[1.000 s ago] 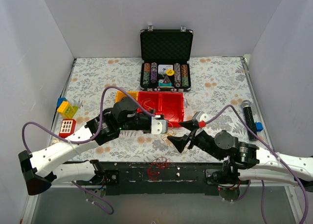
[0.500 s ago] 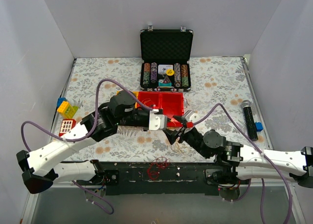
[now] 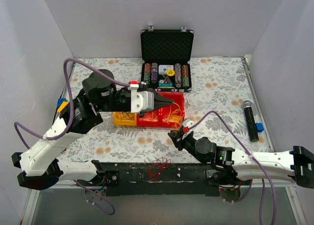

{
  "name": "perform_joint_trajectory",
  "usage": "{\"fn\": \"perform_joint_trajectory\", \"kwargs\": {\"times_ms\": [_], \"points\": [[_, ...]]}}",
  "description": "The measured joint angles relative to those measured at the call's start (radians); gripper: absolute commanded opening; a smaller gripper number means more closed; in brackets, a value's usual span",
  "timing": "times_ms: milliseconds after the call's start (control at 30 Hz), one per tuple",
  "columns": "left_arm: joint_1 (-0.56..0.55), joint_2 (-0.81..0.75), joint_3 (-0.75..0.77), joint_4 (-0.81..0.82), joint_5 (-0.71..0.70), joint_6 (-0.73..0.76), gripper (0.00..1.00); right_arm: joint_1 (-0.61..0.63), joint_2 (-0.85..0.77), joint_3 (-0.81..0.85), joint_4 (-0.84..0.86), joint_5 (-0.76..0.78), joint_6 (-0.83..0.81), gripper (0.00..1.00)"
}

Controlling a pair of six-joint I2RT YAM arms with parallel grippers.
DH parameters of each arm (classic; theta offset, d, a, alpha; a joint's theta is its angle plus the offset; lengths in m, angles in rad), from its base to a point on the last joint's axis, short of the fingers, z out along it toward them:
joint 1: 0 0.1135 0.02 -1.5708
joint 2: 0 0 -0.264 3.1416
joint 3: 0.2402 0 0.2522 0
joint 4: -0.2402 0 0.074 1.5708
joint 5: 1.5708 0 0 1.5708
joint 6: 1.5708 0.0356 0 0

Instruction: Untangle the cables

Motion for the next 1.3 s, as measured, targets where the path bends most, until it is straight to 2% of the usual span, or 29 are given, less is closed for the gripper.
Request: {"fn": "perform_joint_trajectory", "kwargs": {"times_ms": [67, 333, 500, 567, 767, 933, 1133, 1300], "points": [[0.01, 0.01, 0.051, 0.003, -0.001, -0.005, 0.0, 0.0, 0.006, -0.017, 0.001, -0.007, 0.033, 0.03], [0.033, 0.014, 0.169, 0.055, -0.06, 0.028, 0.0, 0.0, 0.007, -0.079, -0.03, -0.045, 0.175, 0.01], [0.033, 0.006, 0.16, 0.117, -0.146, 0.096, 0.0, 0.0, -0.034, -0.12, -0.077, -0.066, 0.238, 0.01], [0.033, -0.023, 0.081, 0.175, -0.212, 0.115, 0.0, 0.0, -0.065, -0.126, -0.106, -0.071, 0.253, 0.01], [0.042, -0.1, -0.293, 0.318, -0.42, 0.134, 0.0, 0.0, -0.189, -0.114, -0.192, -0.068, 0.261, 0.01], [0.152, -0.064, -0.526, 0.377, -0.498, 0.09, 0.0, 0.0, -0.283, -0.042, -0.291, -0.044, 0.234, 0.01], [0.258, -0.013, -0.657, 0.468, -0.571, 0.046, 0.0, 0.0, -0.373, 0.051, -0.405, -0.001, 0.191, 0.01], [0.264, 0.043, -0.727, 0.541, -0.611, 0.04, 0.0, 0.0, -0.404, 0.127, -0.485, 0.027, 0.151, 0.01]]}}
